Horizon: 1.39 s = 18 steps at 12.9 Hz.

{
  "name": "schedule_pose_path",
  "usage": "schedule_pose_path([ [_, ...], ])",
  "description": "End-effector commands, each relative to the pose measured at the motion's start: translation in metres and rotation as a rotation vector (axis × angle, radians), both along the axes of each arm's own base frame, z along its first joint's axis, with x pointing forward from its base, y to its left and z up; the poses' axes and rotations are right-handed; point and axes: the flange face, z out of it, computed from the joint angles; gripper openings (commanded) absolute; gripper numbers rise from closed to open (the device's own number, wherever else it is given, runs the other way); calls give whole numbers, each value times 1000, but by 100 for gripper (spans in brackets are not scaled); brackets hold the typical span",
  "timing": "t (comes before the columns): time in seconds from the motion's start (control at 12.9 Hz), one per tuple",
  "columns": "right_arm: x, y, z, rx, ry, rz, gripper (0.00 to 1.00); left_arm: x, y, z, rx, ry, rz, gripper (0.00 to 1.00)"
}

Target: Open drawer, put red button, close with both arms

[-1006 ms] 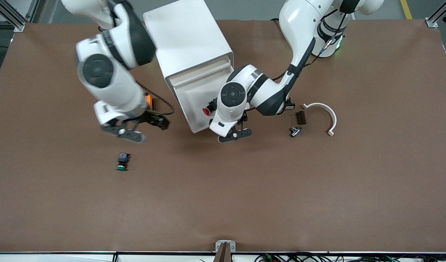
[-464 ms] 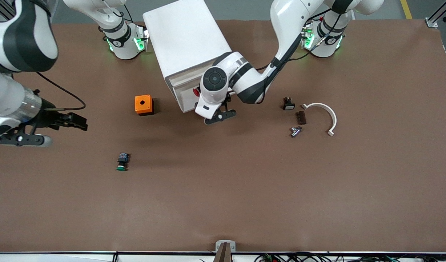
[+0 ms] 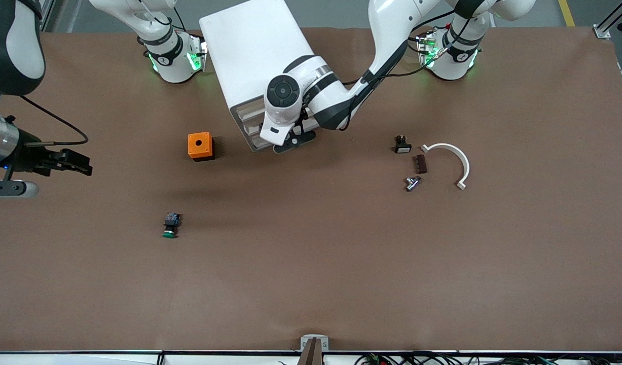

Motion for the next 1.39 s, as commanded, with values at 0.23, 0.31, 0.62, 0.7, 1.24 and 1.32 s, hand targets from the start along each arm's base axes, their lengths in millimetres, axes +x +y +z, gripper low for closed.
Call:
schedule_pose_path([
  [0.23, -5, -9, 19, -17, 30, 10, 100, 26, 21, 9, 4, -4, 72, 100],
  [0.31, -6, -17, 18, -15, 34, -4, 100, 56, 42, 17, 1, -14, 119, 100],
  [0.62, -7, -20, 19, 0, 36, -22, 100, 192, 183, 94, 37, -200, 286, 100],
  [0.7, -7, -21, 19, -1, 38, -25, 100, 213, 215, 105, 64, -238, 313, 100],
  [1.24, -36, 0, 60, 35, 28, -1, 100, 261, 428, 215, 176, -304, 22, 100],
  [1.32, -42, 5, 68, 33, 16, 8, 100, 258, 446, 233, 184, -317, -1, 100],
])
